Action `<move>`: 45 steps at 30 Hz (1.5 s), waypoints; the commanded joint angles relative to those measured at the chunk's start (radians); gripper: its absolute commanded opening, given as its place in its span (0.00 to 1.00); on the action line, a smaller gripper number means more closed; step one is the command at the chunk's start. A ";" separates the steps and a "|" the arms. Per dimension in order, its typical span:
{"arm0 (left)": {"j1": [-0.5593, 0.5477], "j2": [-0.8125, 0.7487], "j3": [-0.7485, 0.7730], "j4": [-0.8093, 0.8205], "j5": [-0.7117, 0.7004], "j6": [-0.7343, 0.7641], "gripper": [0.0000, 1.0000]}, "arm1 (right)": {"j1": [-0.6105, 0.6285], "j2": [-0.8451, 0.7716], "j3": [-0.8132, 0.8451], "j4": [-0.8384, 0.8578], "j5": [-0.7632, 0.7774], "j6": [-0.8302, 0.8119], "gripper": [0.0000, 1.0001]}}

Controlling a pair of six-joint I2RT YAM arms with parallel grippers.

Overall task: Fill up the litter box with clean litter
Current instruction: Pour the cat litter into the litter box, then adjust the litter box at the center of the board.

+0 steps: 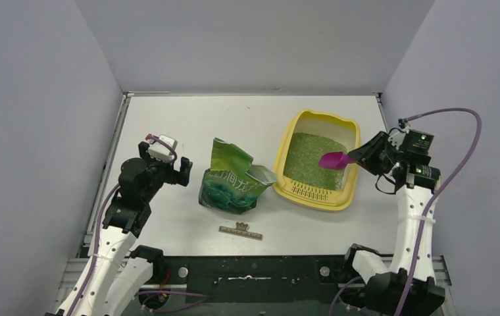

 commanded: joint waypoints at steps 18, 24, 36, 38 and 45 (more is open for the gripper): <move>0.003 -0.010 0.024 0.059 0.014 0.010 0.93 | 0.429 0.506 -0.040 0.802 0.117 0.256 0.00; 0.002 -0.006 0.023 0.059 0.016 0.010 0.92 | 0.449 0.546 -0.068 0.905 0.053 0.303 0.00; 0.002 -0.012 0.042 0.047 0.053 -0.055 0.97 | 0.439 0.459 0.042 0.593 0.153 0.114 0.00; 0.004 -0.029 0.077 0.027 0.076 -0.123 0.97 | 0.419 0.388 0.060 0.514 0.175 0.062 0.00; 0.003 0.065 0.351 -0.080 0.300 -0.230 0.97 | 0.219 0.118 0.038 0.413 -0.099 0.077 0.00</move>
